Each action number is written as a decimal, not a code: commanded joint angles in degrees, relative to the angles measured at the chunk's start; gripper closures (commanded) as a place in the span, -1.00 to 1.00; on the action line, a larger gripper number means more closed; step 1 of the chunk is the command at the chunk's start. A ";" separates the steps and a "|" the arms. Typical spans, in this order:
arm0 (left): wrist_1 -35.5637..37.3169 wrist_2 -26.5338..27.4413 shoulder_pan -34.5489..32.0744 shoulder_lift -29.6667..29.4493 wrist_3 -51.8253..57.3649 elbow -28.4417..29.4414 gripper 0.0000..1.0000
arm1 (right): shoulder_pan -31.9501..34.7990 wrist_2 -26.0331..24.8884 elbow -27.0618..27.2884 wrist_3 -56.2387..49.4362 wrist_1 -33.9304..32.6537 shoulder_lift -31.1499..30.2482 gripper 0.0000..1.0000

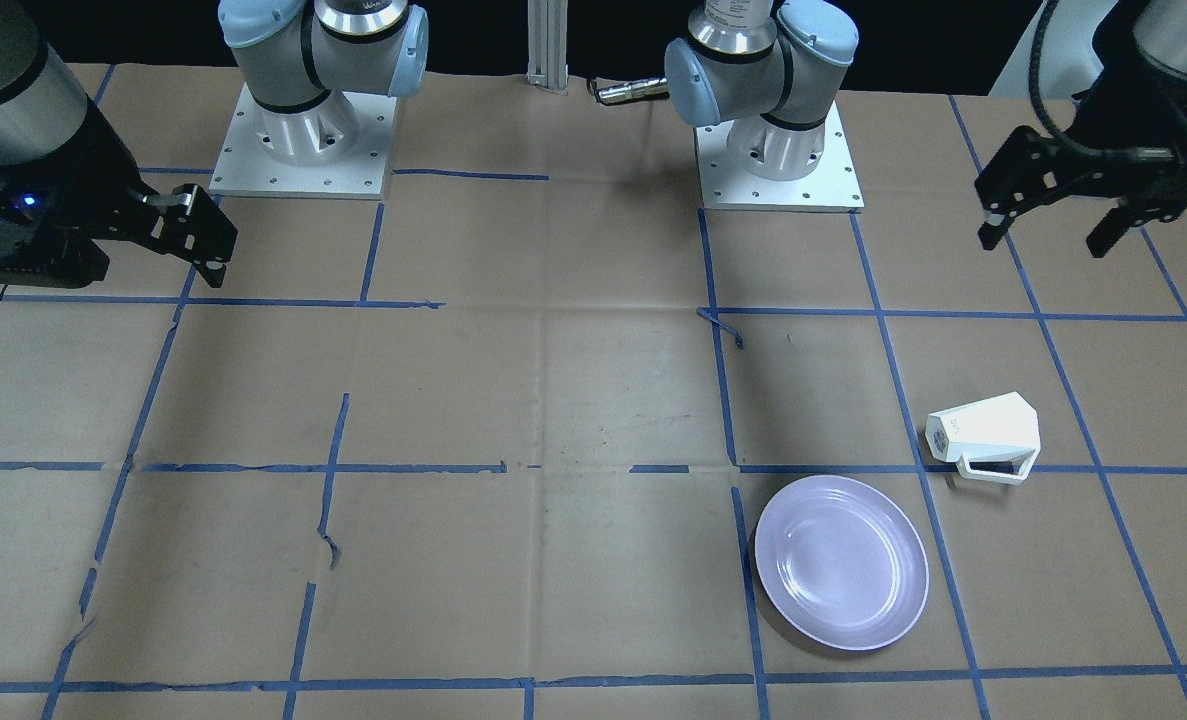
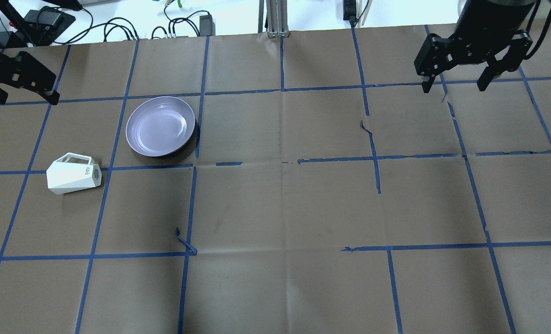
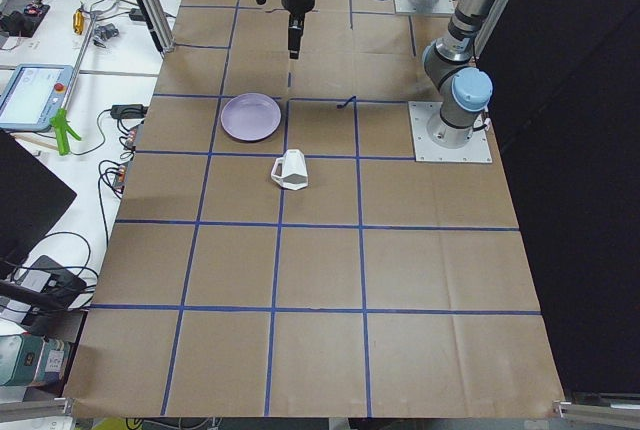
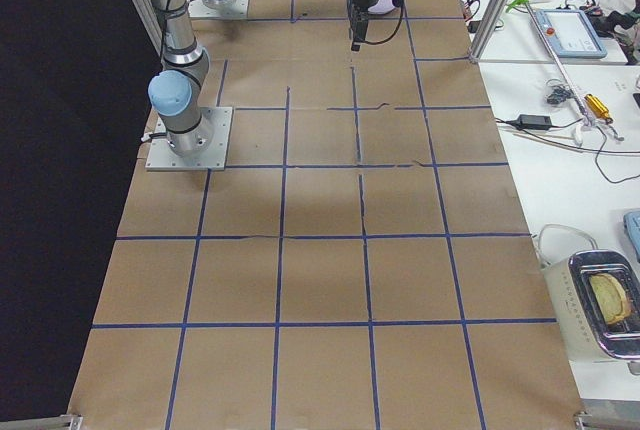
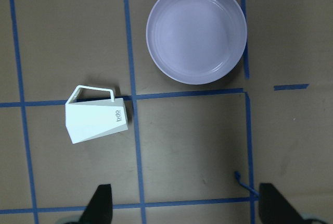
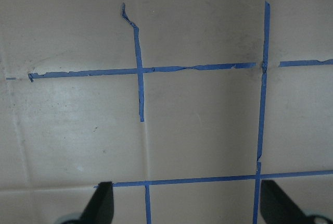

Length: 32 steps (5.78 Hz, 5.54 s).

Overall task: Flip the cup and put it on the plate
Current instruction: 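Move the left gripper down toward the white faceted mug lying on its side, then lower the left gripper beside the mug and close on its rim, then lift the mug with the left gripper, tilting it upright, then carry the upright mug with the left gripper over the lavender plate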

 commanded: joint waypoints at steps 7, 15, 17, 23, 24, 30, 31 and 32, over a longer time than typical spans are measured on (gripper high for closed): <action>-0.54 -8.64 27.42 -19.53 24.08 0.28 -0.98 | 0.00 0.00 0.00 0.00 0.00 0.00 -1.00; -2.22 -29.65 27.08 -32.29 31.29 -7.36 -0.94 | 0.00 0.00 0.00 0.00 0.00 0.00 -1.00; -2.31 -29.39 26.38 -31.69 31.47 -7.99 0.23 | 0.00 0.00 0.00 0.00 0.00 0.00 -1.00; 6.45 -22.16 15.52 -24.22 23.85 -2.82 1.00 | 0.00 0.00 0.00 0.00 0.00 0.00 -1.00; 8.57 -16.27 10.43 -23.60 22.08 -2.02 1.00 | 0.00 0.00 0.00 0.00 0.00 0.00 -1.00; 24.15 5.03 -16.78 -29.82 -0.44 -2.18 1.00 | 0.00 0.00 0.00 0.00 0.00 0.00 -1.00; 24.15 4.89 -17.57 -30.01 -0.79 -3.14 1.00 | 0.00 0.00 0.00 0.00 0.00 0.00 -1.00; 24.24 4.88 -18.44 -29.92 -0.53 -3.42 1.00 | 0.00 0.00 0.00 0.00 0.00 0.00 -1.00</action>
